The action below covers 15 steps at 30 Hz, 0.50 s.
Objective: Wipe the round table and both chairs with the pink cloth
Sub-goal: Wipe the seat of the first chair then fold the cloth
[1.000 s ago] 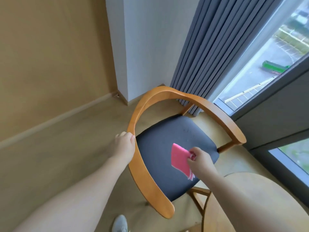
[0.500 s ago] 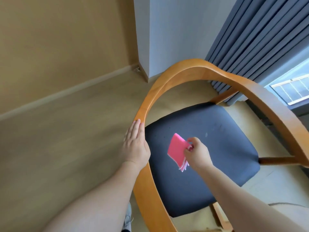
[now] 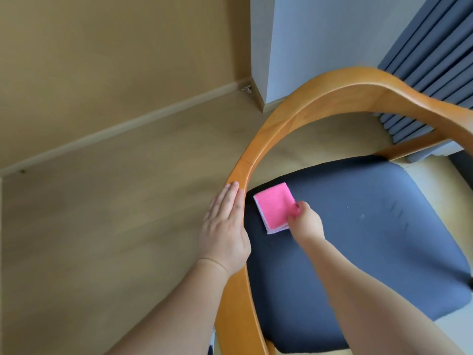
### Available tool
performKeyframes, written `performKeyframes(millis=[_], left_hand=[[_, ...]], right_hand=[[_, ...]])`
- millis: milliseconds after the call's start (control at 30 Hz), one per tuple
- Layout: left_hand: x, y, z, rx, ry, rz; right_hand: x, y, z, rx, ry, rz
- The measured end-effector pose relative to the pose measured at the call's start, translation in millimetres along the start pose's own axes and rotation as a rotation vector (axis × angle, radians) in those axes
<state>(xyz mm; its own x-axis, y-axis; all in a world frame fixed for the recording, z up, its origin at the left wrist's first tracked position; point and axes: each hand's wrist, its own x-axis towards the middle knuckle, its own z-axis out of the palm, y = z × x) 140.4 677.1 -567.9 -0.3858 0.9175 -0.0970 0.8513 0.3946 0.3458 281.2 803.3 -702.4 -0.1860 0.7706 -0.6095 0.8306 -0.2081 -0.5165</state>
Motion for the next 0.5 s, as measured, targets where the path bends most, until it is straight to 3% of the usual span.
performKeyframes(millis=[67,133,233,333,500], left_hand=[[0,0,-2,0.014,-0.008,0.02],[0,0,-2,0.018,-0.019,0.033],[-1,0,-2,0.012,-0.007,0.023],[0,1,-3,0.002,0.007,-0.009],[0,-3,-1,-0.014,0.014,0.009]], right_hand=[[3,9,3,-0.257,0.096,-0.098],[4,13,6,-0.497,0.211,-0.387],[9,14,14,-0.737,0.144,-0.778],[22,16,25,-0.91,-0.026,-0.76],[34,-1,45,-0.918,0.011,-0.737]])
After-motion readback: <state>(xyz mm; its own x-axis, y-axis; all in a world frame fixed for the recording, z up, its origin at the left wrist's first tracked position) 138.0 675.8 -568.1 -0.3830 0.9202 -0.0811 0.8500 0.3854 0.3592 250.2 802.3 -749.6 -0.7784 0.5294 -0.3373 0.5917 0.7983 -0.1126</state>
